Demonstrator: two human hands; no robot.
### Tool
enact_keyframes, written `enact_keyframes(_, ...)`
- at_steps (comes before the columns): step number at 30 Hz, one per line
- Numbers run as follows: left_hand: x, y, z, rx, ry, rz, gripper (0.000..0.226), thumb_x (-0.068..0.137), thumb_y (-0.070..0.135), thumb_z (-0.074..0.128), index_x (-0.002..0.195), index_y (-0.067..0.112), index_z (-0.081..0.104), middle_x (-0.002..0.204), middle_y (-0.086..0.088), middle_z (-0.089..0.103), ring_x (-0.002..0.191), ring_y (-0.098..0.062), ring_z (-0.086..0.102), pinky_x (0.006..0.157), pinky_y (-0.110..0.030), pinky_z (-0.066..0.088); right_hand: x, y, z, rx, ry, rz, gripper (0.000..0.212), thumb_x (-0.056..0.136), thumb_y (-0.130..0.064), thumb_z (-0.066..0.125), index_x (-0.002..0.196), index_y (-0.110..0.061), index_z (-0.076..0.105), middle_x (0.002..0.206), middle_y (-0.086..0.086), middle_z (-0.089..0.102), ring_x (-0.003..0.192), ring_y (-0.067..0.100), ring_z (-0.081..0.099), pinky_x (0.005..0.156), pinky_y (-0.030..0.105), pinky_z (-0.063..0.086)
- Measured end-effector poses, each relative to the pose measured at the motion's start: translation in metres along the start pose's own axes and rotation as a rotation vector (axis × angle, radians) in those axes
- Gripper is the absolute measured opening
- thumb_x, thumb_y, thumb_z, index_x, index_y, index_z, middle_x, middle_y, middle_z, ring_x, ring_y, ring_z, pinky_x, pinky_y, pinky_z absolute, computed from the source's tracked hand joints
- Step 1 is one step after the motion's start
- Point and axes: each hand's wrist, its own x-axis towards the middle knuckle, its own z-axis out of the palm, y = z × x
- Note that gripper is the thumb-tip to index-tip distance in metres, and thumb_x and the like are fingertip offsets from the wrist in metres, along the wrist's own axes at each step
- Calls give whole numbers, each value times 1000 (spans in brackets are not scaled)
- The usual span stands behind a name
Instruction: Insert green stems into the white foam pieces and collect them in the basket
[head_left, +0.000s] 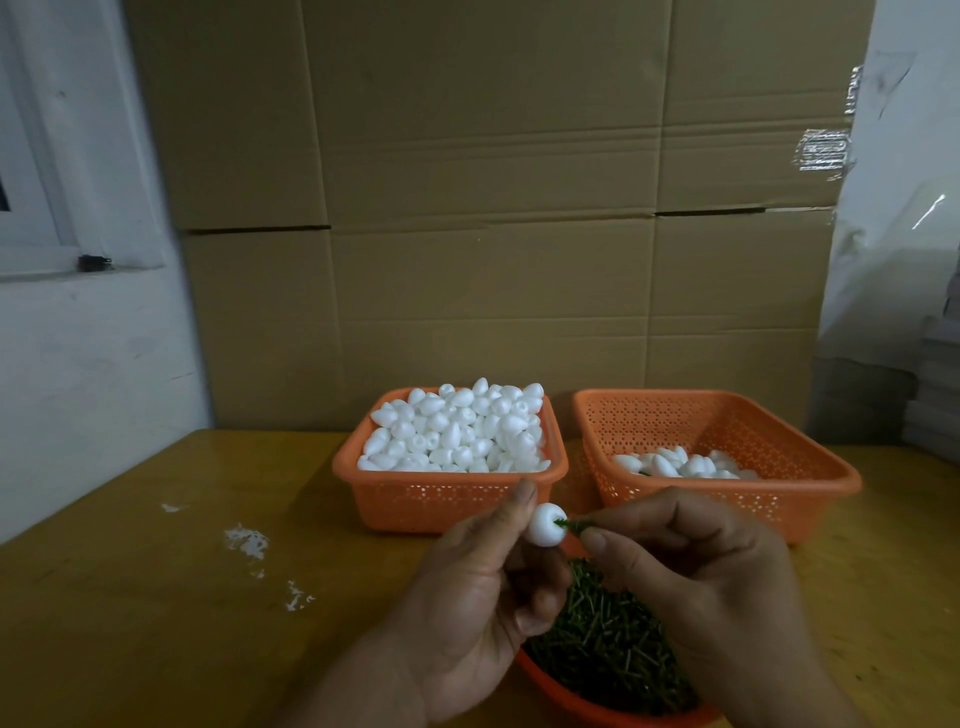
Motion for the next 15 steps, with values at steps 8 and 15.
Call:
enact_keyframes(8, 0, -1, 2, 94, 37, 72, 28, 80, 44, 69, 77, 16, 72, 61, -10, 57, 45, -15, 49, 39, -19, 32, -6, -2, 0, -517, -5, -173, 17, 73, -19, 84, 79, -34, 77, 68, -21, 70, 58, 0, 67, 51, 16, 51)
enact_keyframes(15, 0, -5, 3, 239, 106, 193, 27, 74, 40, 74, 82, 14, 70, 61, -7, 57, 47, -14, 45, 41, -22, 28, -7, -2, 0, -643, -29, -179, 12, 73, -21, 80, 75, -31, 74, 61, -20, 66, 52, -1, 63, 45, 20, 49)
